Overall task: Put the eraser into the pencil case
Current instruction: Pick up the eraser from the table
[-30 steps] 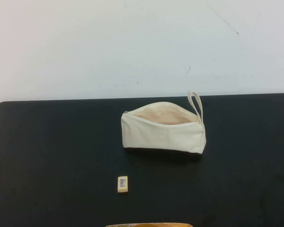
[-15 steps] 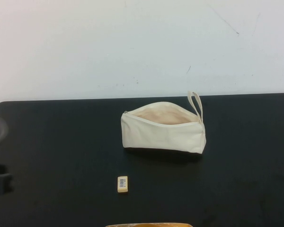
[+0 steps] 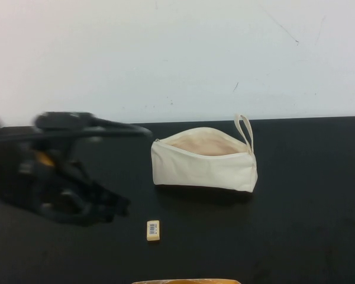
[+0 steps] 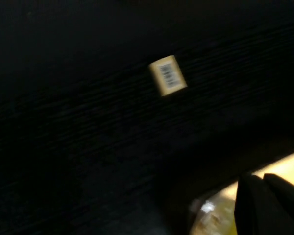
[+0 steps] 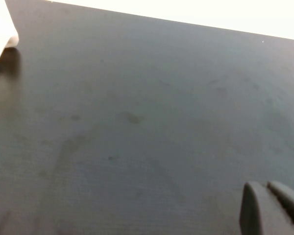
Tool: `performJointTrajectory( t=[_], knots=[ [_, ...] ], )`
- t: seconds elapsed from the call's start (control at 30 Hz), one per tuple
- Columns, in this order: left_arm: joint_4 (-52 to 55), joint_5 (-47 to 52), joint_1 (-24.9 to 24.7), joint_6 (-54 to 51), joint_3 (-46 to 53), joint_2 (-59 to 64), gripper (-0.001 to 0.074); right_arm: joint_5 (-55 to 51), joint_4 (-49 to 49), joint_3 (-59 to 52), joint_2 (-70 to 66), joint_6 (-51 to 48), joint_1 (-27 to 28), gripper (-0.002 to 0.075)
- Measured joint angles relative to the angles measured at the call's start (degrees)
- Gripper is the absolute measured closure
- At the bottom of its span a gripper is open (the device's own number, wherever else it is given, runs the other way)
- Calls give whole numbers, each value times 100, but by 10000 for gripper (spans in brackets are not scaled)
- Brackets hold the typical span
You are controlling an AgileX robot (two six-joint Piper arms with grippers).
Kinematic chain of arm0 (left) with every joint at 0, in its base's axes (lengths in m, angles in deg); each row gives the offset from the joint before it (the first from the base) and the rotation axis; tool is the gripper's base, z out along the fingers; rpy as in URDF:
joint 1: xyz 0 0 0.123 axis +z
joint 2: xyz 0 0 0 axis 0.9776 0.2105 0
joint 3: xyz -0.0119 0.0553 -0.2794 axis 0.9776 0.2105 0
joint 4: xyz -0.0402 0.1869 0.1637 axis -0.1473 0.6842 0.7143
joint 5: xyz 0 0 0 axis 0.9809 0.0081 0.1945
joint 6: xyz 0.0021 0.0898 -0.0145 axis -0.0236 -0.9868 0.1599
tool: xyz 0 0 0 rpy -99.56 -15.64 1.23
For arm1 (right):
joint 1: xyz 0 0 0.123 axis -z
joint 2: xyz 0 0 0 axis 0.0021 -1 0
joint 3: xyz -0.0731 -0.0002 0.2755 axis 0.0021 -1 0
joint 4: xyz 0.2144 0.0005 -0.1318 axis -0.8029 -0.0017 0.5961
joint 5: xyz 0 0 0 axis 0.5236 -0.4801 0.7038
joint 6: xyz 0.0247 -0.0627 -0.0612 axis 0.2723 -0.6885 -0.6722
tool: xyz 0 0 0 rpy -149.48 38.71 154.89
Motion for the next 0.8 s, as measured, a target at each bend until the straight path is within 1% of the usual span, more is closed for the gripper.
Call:
performJointTrajectory(
  t=[0.1, 0.2, 0.27, 0.33, 0.37, 0.43, 0.57, 0.63, 0.7, 0.8],
  knots=[
    [818, -142, -508, 706, -195, 552, 736, 0, 0, 0, 0, 0, 0, 727],
    [1476, -167, -864, 1432, -463, 1114, 736, 0, 0, 0, 0, 0, 0, 727],
    [1690, -167, -962, 1817, -683, 1511, 736, 0, 0, 0, 0, 0, 0, 727],
    [1727, -167, -987, 1985, -865, 1848, 729, 0, 0, 0, 0, 0, 0, 727],
    [1727, -167, -987, 2024, -950, 2027, 714, 0, 0, 0, 0, 0, 0, 727],
    [1713, -167, -987, 2073, -1098, 2326, 661, 0, 0, 0, 0, 0, 0, 727],
    [1705, -167, -987, 2083, -1346, 2850, 501, 0, 0, 0, 0, 0, 0, 727],
    [1679, -167, -987, 2083, -1442, 3017, 437, 0, 0, 0, 0, 0, 0, 727],
    [1670, -225, -987, 2084, -1488, 3167, 406, 0, 0, 0, 0, 0, 0, 727],
    [1670, -373, -987, 2053, -1517, 3344, 391, 0, 0, 0, 0, 0, 0, 727]
  ],
)
